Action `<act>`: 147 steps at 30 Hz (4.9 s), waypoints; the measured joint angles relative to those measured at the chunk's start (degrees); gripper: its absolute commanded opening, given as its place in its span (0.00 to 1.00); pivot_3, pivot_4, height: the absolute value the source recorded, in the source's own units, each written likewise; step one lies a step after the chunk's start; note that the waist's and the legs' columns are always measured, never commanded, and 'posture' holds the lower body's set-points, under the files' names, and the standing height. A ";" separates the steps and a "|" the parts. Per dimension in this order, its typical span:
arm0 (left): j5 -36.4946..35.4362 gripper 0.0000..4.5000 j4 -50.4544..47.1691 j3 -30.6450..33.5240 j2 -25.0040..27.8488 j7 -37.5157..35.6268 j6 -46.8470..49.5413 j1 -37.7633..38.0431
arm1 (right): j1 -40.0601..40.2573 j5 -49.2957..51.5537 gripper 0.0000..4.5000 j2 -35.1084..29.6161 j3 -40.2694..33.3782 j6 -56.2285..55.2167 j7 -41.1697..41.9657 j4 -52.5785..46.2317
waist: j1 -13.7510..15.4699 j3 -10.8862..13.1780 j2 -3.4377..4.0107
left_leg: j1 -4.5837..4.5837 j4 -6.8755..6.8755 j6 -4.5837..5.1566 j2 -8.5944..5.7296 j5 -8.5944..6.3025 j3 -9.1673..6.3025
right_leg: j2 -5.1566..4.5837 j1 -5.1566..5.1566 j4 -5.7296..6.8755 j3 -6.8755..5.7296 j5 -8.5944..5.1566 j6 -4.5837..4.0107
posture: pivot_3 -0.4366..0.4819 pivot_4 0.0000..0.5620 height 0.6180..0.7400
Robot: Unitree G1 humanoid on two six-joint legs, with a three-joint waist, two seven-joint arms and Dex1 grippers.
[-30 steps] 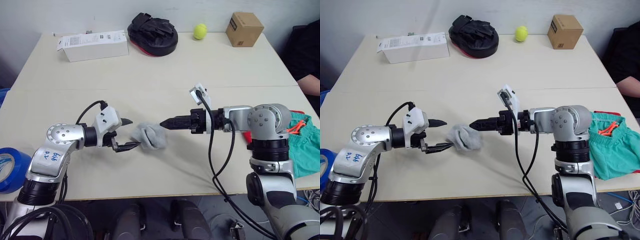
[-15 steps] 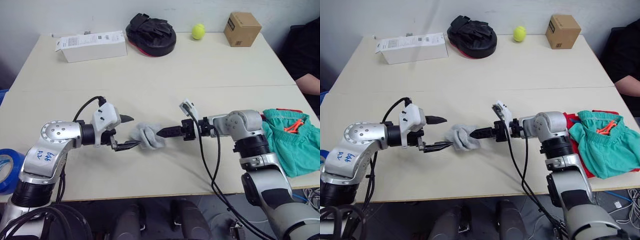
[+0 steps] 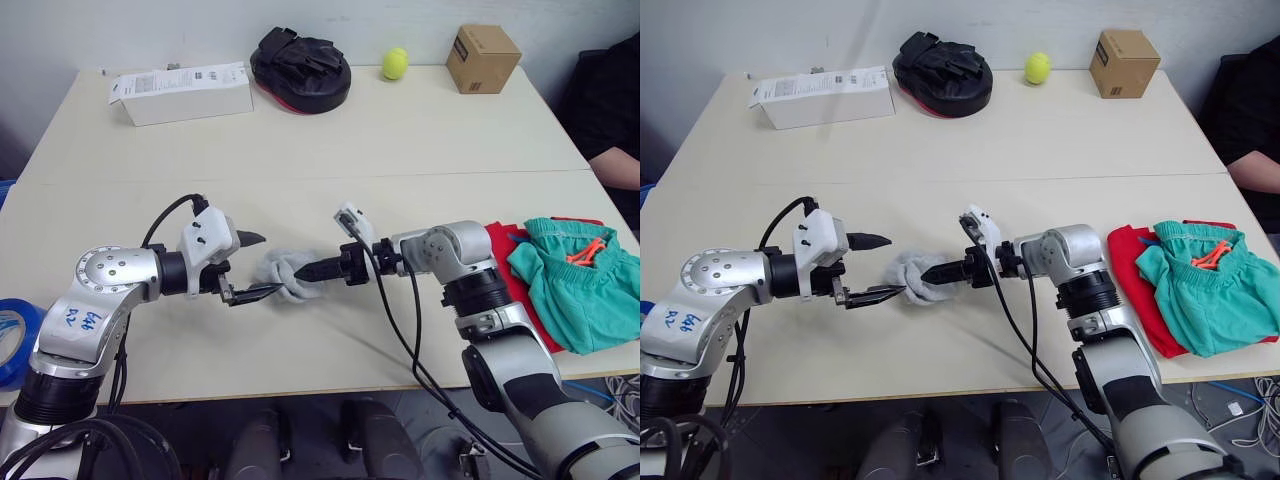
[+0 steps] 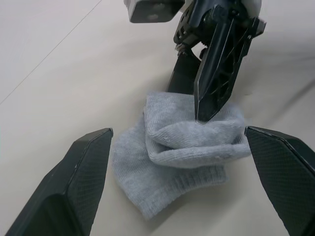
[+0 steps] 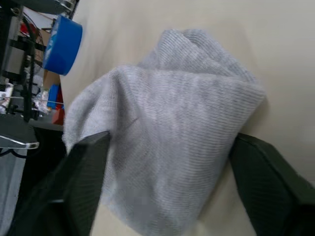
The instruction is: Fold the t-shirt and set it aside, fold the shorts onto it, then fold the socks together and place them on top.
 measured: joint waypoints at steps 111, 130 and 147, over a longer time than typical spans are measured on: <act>-5.24 1.00 0.02 6.64 4.44 -8.01 1.38 1.78 | 9.13 4.18 1.00 -12.68 -2.28 -4.85 6.83 -16.86 | 1.47 0.01 0.00 | -0.05 0.24 0.08 -0.05 -0.01 -0.13 | -0.10 0.05 0.05 -0.09 -0.01 -0.03 | 0.48 0.27 1.00; -8.97 1.00 -7.35 14.16 8.46 -1.83 5.44 9.14 | 2.38 -1.49 1.00 0.62 0.63 -6.83 4.62 -1.77 | -0.08 0.00 -0.01 | 0.01 0.13 -0.05 0.00 -0.02 -0.11 | -0.03 0.04 0.07 -0.06 -0.02 -0.04 | 0.48 0.27 1.00; -8.05 1.00 -5.56 12.49 9.41 -1.42 3.42 8.97 | 3.31 -6.42 0.48 4.38 4.31 -8.72 2.27 -3.06 | -0.87 -0.08 -0.14 | 0.74 -0.65 -0.39 0.00 0.05 0.13 | 0.00 0.26 0.08 0.13 -0.21 -0.39 | 0.48 0.27 1.00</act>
